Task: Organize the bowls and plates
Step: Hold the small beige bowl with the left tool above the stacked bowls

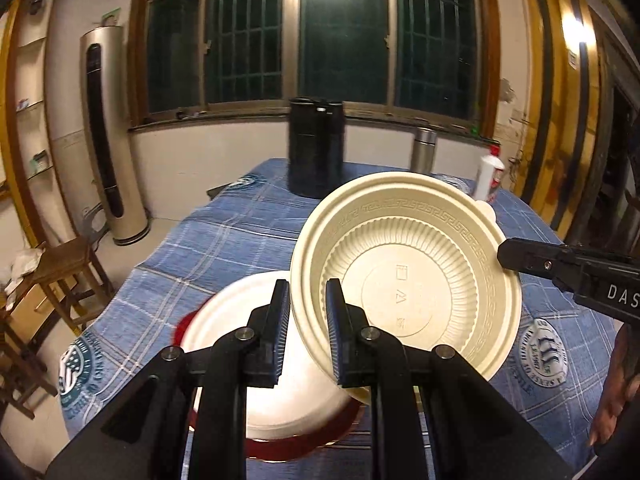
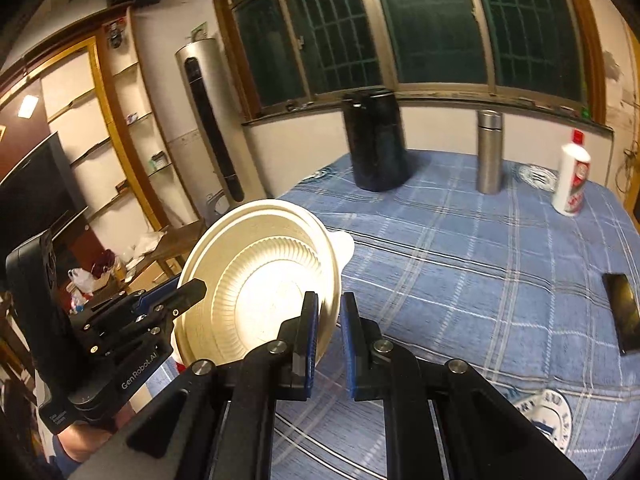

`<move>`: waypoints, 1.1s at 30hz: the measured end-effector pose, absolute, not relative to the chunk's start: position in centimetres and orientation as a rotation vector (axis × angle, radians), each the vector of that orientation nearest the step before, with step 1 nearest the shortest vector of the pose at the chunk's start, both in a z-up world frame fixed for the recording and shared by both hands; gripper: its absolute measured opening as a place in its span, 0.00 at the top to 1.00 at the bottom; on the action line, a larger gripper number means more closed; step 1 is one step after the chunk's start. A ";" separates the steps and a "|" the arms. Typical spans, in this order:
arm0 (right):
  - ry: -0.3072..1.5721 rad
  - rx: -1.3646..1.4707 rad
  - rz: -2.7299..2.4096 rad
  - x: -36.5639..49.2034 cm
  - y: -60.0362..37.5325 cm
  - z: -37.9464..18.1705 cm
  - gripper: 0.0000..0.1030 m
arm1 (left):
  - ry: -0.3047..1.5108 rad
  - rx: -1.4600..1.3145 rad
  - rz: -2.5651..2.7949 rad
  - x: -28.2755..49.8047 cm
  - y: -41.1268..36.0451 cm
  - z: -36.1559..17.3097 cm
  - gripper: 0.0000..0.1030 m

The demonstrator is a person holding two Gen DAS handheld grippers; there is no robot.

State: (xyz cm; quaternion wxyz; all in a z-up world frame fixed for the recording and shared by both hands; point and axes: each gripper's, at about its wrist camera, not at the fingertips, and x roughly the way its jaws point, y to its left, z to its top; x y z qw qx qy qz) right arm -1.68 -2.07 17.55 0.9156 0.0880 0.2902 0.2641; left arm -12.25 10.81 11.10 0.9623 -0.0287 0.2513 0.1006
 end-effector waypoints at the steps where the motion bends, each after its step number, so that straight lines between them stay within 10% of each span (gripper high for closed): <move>1: 0.599 0.171 0.551 -1.6 -1.3 17.7 0.89 | 0.511 -0.068 0.217 -12.3 11.5 10.9 0.86; 33: 0.763 0.067 0.662 1.3 9.0 14.1 0.89 | 0.614 -0.195 0.335 -13.7 19.0 7.3 0.86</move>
